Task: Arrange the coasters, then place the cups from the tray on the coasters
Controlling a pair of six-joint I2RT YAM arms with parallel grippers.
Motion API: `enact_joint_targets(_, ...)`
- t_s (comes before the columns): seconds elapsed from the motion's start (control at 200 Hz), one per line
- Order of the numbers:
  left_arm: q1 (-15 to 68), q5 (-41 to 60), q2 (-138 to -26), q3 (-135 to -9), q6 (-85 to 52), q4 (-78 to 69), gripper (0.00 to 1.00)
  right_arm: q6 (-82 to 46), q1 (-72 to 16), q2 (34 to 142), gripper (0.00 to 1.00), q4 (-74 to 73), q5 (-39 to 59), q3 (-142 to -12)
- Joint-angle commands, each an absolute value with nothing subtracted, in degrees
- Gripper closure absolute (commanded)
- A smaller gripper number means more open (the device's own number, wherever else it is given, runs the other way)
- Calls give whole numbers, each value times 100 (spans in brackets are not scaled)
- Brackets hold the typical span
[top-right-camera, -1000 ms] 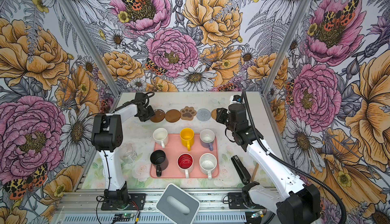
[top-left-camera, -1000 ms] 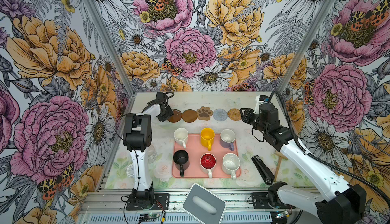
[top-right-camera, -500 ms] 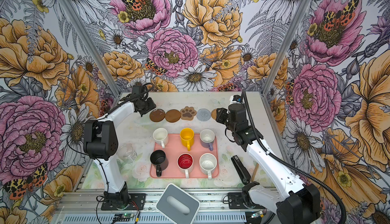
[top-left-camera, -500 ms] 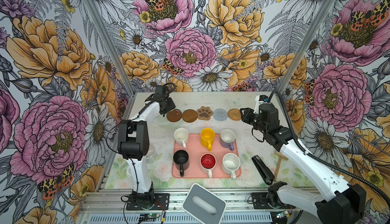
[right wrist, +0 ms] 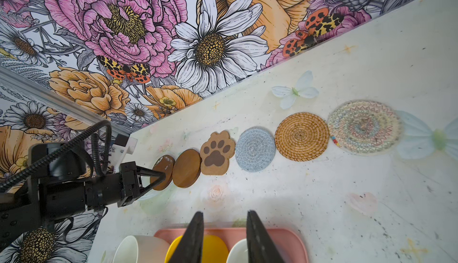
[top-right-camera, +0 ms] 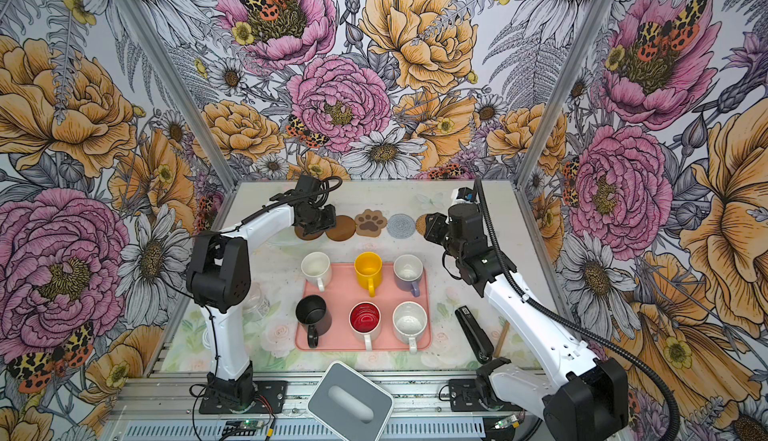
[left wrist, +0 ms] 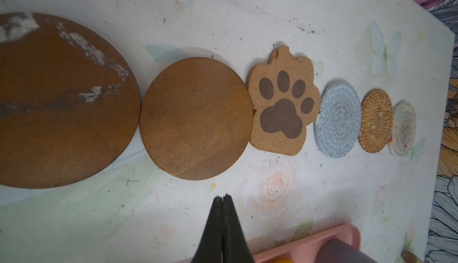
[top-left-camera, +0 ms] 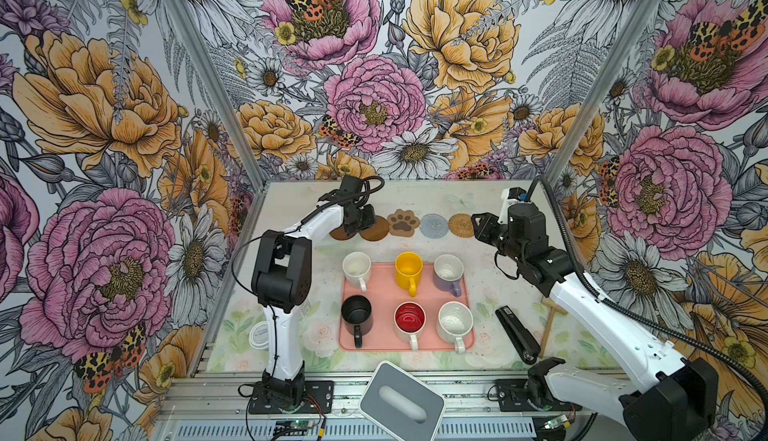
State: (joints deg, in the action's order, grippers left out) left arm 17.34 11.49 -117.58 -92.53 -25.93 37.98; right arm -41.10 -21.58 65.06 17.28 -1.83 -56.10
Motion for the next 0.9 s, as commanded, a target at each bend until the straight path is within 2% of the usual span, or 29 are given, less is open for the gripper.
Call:
enact_joint_targets(0.0,1807,1208,-11935,-9489,-2377,4068,100,-4087,-2184,6432,68,1633,-260,-5631)
enact_joint_targets(0.896,2004,907,-12840,-9959,-2171,4564,100,-4078,-2084,6249,68,1641,-289,-5424)
